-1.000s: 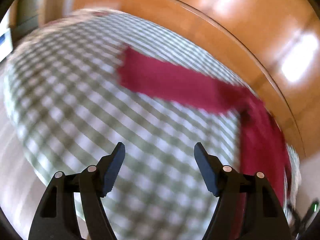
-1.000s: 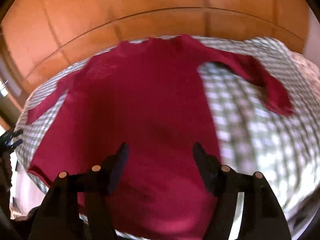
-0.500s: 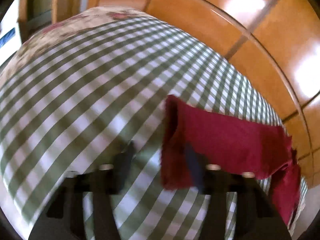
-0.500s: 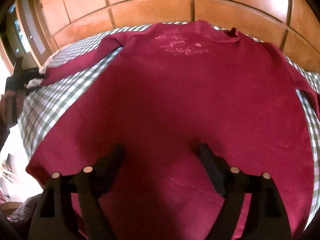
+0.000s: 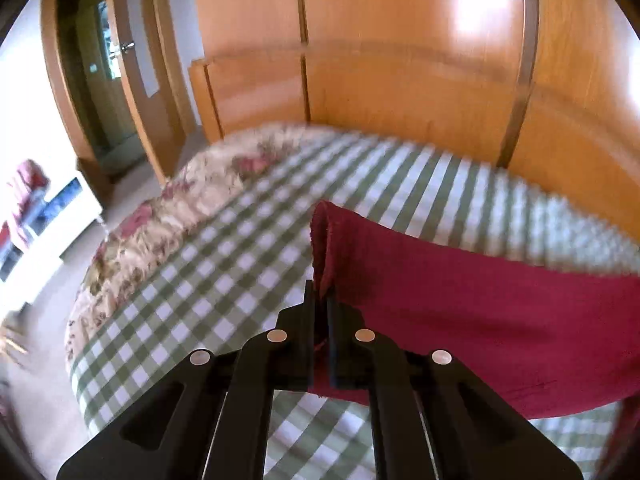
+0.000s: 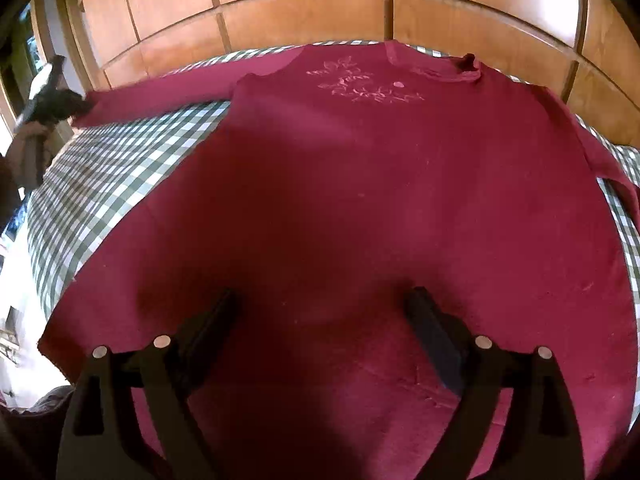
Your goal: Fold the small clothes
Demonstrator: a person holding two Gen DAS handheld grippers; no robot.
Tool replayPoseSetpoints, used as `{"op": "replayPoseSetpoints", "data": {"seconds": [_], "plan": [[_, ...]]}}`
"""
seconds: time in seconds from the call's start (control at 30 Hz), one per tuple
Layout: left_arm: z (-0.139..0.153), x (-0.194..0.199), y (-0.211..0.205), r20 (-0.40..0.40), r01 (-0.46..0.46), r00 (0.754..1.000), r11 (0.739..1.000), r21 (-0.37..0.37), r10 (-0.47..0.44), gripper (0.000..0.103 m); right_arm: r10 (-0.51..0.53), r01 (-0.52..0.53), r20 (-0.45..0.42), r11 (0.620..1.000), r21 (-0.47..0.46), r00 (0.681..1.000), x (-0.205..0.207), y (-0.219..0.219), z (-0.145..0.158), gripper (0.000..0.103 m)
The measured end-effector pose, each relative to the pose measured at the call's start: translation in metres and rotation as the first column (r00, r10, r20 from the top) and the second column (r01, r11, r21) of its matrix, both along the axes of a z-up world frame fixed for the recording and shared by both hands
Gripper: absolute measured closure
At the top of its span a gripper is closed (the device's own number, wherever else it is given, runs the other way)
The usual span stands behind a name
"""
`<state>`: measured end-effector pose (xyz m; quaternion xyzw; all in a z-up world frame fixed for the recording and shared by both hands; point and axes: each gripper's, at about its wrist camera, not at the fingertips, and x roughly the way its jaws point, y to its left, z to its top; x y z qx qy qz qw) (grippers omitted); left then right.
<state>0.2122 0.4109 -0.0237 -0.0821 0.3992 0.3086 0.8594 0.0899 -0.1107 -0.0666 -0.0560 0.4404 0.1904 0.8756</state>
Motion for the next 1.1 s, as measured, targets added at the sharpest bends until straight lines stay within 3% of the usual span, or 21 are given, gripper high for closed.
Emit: {"op": "replayPoseSetpoints", "data": {"seconds": [0.07,0.13,0.2,0.23,0.3,0.33,0.43,0.53,0.57,0.6,0.7,0.73,0.83,0.9,0.93,1.0,1.07,1.1], "plan": [[-0.027,0.006,0.002,-0.077,-0.027,0.997,0.998,-0.053,0.023,0.100,0.003,-0.003,0.001,1.000,-0.005,1.000,0.000,0.001,0.000,0.012],[-0.036,-0.003,0.000,-0.067,-0.049,0.997,0.993,-0.111,0.042,0.098,0.005,-0.005,0.000,1.000,-0.006,1.000,0.001,0.001,0.000,0.012],[-0.025,-0.020,-0.015,0.013,0.005,1.000,0.984,-0.178,-0.003,0.072,0.004,-0.004,0.004,1.000,0.000,1.000,0.000,0.001,-0.001,0.012],[-0.021,-0.026,-0.021,0.041,0.033,0.999,0.979,-0.199,-0.026,0.050,0.004,-0.004,0.008,1.000,-0.001,1.000,-0.001,0.001,-0.001,0.012],[-0.006,-0.048,-0.045,0.158,0.153,0.981,0.946,-0.285,-0.111,0.044,0.002,-0.002,0.011,1.000,-0.001,1.000,-0.001,0.002,-0.001,0.011],[-0.002,-0.055,-0.058,0.193,0.213,0.969,0.921,-0.325,-0.156,0.044,0.000,0.000,0.011,1.000,0.001,1.000,-0.001,0.002,-0.001,0.011],[0.002,-0.082,-0.108,0.251,0.400,0.914,0.809,-0.431,-0.318,0.044,0.000,0.000,0.003,1.000,0.010,1.000,-0.002,0.000,0.003,0.011],[-0.005,-0.112,-0.167,0.266,0.535,0.844,0.682,-0.500,-0.466,0.044,-0.036,0.036,0.000,0.999,0.037,0.999,-0.005,-0.021,0.014,0.012],[-0.010,-0.124,-0.187,0.277,0.571,0.815,0.621,-0.537,-0.510,0.045,-0.059,0.059,0.009,0.998,0.036,0.998,-0.007,-0.031,0.018,0.012],[-0.014,-0.133,-0.201,0.281,0.588,0.797,0.583,-0.560,-0.534,0.046,-0.090,0.089,0.019,0.995,0.032,0.996,-0.009,-0.044,0.022,0.012],[-0.027,-0.155,-0.237,0.283,0.612,0.762,0.508,-0.606,-0.582,0.048,-0.227,0.227,0.044,0.974,0.006,0.973,-0.018,-0.099,0.030,0.012],[-0.031,-0.160,-0.247,0.271,0.614,0.754,0.496,-0.614,-0.598,0.053,-0.287,0.288,0.053,0.958,-0.007,0.956,-0.022,-0.122,0.032,0.012],[-0.037,-0.176,-0.272,0.253,0.617,0.745,0.495,-0.612,-0.618,0.055,-0.439,0.445,0.079,0.892,-0.077,0.895,-0.038,-0.179,0.032,0.012],[-0.037,-0.181,-0.280,0.263,0.611,0.749,0.481,-0.629,-0.608,0.055,-0.480,0.485,0.071,0.869,-0.100,0.874,-0.049,-0.201,0.029,0.013],[-0.036,-0.182,-0.283,0.270,0.609,0.751,0.473,-0.637,-0.603,0.060,-0.495,0.497,0.049,0.862,-0.095,0.867,-0.055,-0.210,0.025,0.015],[-0.039,-0.182,-0.292,0.261,0.607,0.748,0.469,-0.642,-0.610,0.072,-0.475,0.473,-0.030,0.880,-0.043,0.880,-0.065,-0.217,0.014,0.035],[-0.045,-0.179,-0.291,0.232,0.594,0.756,0.491,-0.638,-0.613,0.093,-0.454,0.454,-0.033,0.891,-0.021,0.890,-0.073,-0.213,0.013,0.049],[-0.047,-0.179,-0.290,0.228,0.587,0.759,0.491,-0.644,-0.610,0.093,-0.438,0.437,-0.029,0.899,-0.012,0.899,-0.075,-0.210,0.014,0.064]]}}
